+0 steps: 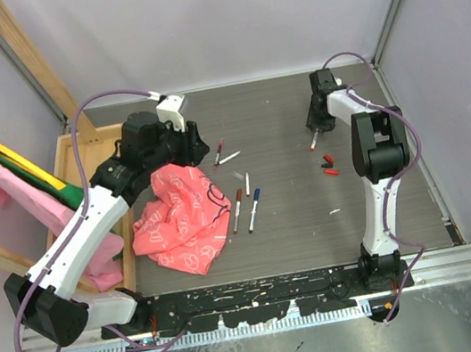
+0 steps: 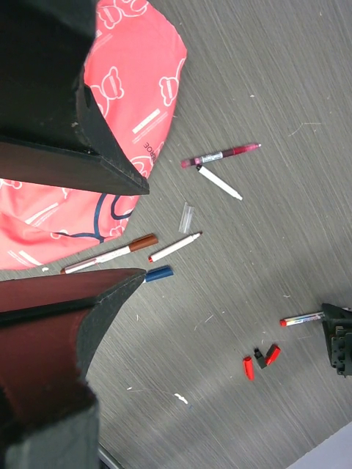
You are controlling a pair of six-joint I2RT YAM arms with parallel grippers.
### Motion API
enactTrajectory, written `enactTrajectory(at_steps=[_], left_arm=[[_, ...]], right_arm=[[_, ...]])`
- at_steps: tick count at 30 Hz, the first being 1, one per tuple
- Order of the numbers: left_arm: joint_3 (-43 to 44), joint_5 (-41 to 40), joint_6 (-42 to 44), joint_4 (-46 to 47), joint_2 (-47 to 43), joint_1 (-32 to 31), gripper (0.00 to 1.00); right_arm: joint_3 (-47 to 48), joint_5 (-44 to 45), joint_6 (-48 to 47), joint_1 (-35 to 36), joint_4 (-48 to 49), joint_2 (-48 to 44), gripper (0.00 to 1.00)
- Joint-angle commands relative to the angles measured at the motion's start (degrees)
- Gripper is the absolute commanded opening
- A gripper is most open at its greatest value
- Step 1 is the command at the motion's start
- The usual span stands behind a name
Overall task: Insert the pens into the pen caps
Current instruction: Pick up the pen from the center of the board.
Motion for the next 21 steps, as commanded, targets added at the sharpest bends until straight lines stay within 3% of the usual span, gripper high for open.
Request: enactTrajectory(at_steps=[1, 13, 21], left_arm=[[2.5, 1.6, 0.0, 1.3, 0.1, 0.7, 0.45], [2.6, 3.0, -1.1, 1.4, 0.5, 2.0, 0.45], [2.1, 4.0, -2.7, 2.3, 1.2, 2.1, 0.46]], right_arm=[[2.6, 0.5, -1.2, -0.3, -0.3, 1.3, 0.42], [2.5, 0.1, -1.8, -0.3, -0.3, -0.9, 0.18], [-3.3, -1.6, -1.1, -0.3, 7.7, -14.9, 0.07]])
